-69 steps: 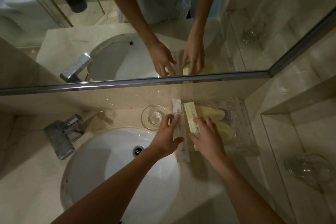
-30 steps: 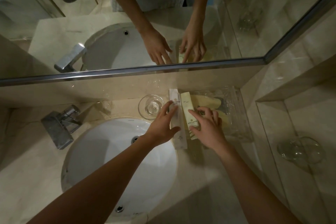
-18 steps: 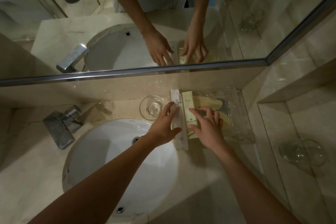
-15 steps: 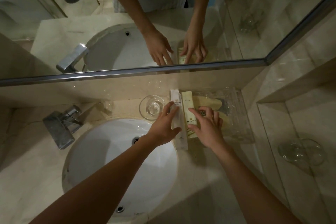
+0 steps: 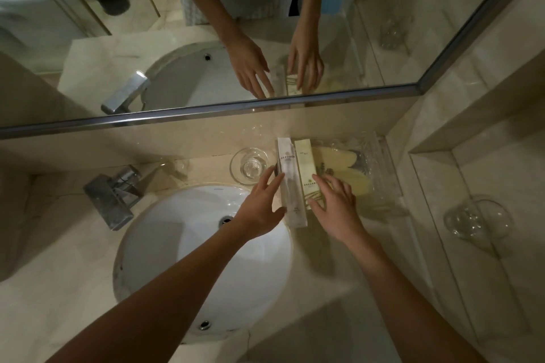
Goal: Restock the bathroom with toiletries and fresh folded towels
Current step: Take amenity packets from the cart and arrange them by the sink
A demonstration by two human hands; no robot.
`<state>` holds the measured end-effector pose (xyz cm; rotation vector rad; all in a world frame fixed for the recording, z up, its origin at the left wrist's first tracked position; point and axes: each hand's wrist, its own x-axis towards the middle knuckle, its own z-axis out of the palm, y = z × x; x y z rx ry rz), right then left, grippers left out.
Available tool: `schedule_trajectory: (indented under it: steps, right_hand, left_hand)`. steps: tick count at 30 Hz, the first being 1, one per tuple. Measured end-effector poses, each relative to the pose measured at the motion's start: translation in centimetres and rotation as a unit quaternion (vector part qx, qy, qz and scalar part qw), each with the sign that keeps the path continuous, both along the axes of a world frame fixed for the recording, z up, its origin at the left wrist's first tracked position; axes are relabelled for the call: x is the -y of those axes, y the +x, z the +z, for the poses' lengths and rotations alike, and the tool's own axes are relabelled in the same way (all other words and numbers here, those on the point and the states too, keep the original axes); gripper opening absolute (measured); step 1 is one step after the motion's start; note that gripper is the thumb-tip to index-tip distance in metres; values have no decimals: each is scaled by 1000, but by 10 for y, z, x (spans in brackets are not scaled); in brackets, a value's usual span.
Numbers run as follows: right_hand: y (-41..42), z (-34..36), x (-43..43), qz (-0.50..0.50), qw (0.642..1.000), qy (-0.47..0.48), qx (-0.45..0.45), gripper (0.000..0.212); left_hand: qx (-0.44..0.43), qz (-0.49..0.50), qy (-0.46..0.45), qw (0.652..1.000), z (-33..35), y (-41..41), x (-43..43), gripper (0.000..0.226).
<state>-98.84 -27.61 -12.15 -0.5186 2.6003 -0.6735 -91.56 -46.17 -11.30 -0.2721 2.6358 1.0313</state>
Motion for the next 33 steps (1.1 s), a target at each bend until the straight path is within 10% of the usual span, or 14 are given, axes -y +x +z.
schedule_trajectory:
  steps: [33]
  right_hand:
    - [383,91,148,-79,993,-8,-83,46]
  left_hand:
    - [-115,-112,-76,984,62,335,174,71]
